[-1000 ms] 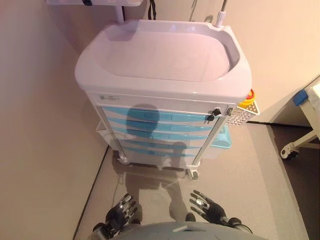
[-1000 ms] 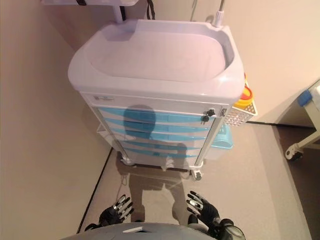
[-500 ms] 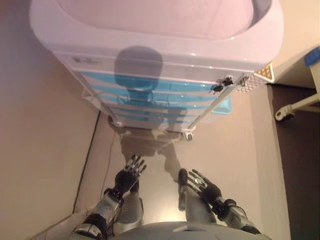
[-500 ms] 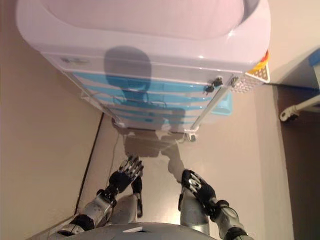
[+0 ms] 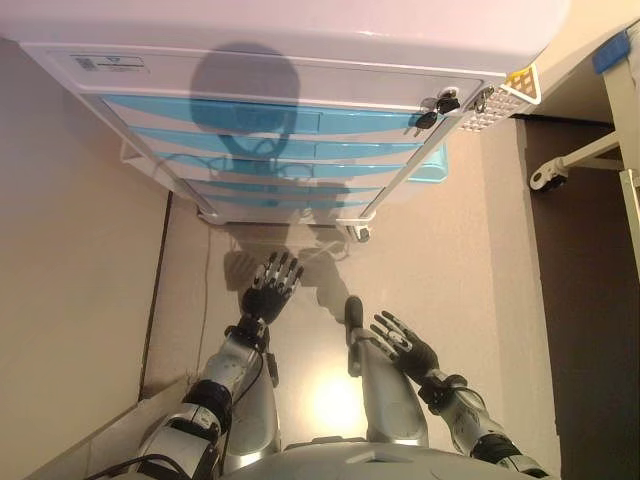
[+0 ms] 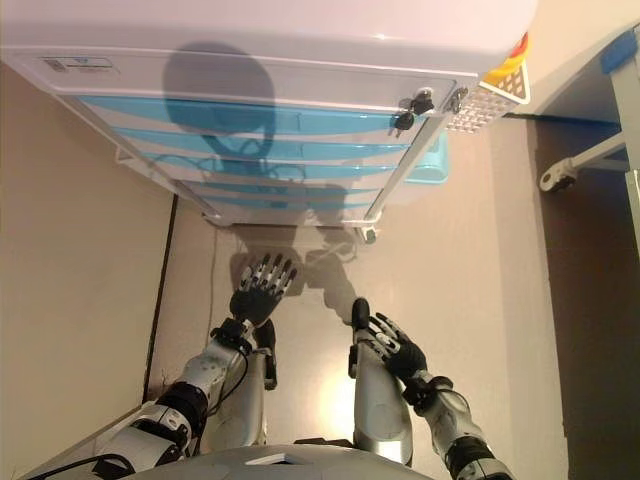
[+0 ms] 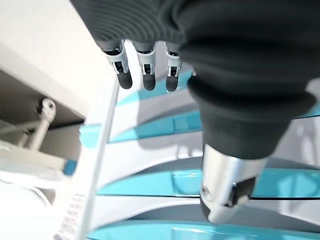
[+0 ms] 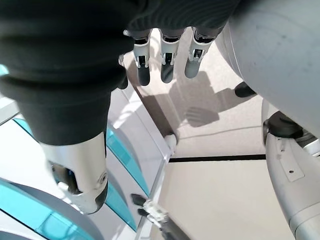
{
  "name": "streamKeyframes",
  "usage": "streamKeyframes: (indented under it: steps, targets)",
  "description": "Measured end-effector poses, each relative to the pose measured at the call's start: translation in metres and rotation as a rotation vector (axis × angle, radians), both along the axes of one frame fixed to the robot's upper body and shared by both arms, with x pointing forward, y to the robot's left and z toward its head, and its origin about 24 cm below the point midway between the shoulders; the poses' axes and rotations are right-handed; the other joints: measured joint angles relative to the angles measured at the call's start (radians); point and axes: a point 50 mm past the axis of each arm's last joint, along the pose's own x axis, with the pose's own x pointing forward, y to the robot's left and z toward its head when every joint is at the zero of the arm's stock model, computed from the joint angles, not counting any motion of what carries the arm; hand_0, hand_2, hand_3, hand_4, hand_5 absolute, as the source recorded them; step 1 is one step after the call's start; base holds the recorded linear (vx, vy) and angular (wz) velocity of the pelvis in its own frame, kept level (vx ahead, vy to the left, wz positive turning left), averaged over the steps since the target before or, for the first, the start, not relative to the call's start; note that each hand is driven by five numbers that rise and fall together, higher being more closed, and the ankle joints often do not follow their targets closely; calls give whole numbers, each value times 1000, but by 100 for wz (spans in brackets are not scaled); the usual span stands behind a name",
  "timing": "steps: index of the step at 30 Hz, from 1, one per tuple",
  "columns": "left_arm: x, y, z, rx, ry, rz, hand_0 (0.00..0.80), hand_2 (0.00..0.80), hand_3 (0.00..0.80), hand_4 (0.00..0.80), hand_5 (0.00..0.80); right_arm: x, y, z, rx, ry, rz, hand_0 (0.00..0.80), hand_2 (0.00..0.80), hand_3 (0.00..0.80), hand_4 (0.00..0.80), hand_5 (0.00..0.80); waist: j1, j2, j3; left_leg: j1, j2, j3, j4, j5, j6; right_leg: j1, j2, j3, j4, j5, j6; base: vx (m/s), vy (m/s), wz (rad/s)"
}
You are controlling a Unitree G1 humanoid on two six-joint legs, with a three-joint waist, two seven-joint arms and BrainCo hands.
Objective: Open the drawer and pick up the medicine
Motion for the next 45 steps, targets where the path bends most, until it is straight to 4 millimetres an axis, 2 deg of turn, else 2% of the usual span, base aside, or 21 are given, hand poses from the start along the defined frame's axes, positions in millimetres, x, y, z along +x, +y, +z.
streamKeyframes:
  steps: [9,19,22,27,33,41,42,43,45]
  targets:
    - [29,11,29,-34,-110,102,0,0,0,0,0,2,1,1,24,1,-2,0,0,0,0,0,-17,-28,19,-9,9,13,53,-33,4,3,7,17,11,-2,3,23,-2,-6]
    - [70,42,87,-69,-270,196,0,0,0,0,0,5,6,4,40,-13,17,0,0,0,0,0,-51,-38,24,-22,18,11,67,-40,0,-3,16,18,11,0,1,1,0,0]
    - [77,46,95,-84,-276,210,0,0,0,0,0,5,6,4,47,-13,16,0,0,0,0,0,-56,-41,26,-22,18,12,67,-41,-1,-3,17,19,11,0,1,0,0,0]
    - [91,56,115,-60,-286,224,0,0,0,0,0,8,9,7,45,-26,40,0,0,0,0,0,-67,-63,34,-41,20,14,77,-41,-2,-20,18,21,12,0,1,0,0,0]
    - [96,70,118,-34,-233,265,0,0,0,0,0,7,9,7,51,-27,43,0,0,0,0,0,-79,-71,39,-44,34,18,84,-47,-7,-21,30,25,12,1,0,-6,-7,-4]
    - [102,73,129,-30,-259,277,0,0,0,0,0,7,8,8,53,-44,50,0,0,0,0,0,-95,-73,40,-58,35,17,83,-46,-8,-36,32,26,11,4,-5,0,-1,0]
    - [102,73,130,-38,-270,279,571,571,571,571,571,7,8,8,58,-44,46,0,0,0,0,0,-97,-73,40,-58,35,17,83,-46,-8,-36,32,25,11,4,-5,6,-43,0]
    - [102,74,130,-46,-280,280,800,800,800,800,800,7,8,8,59,-45,47,0,0,0,0,0,-98,-74,41,-58,35,17,83,-46,-8,-36,32,25,11,4,-5,5,-42,0]
    - [102,73,133,-46,-315,280,800,800,800,800,800,7,9,8,62,-46,46,0,0,0,0,0,-99,-77,44,-57,35,16,82,-46,-8,-36,32,25,11,4,-5,1,-17,0]
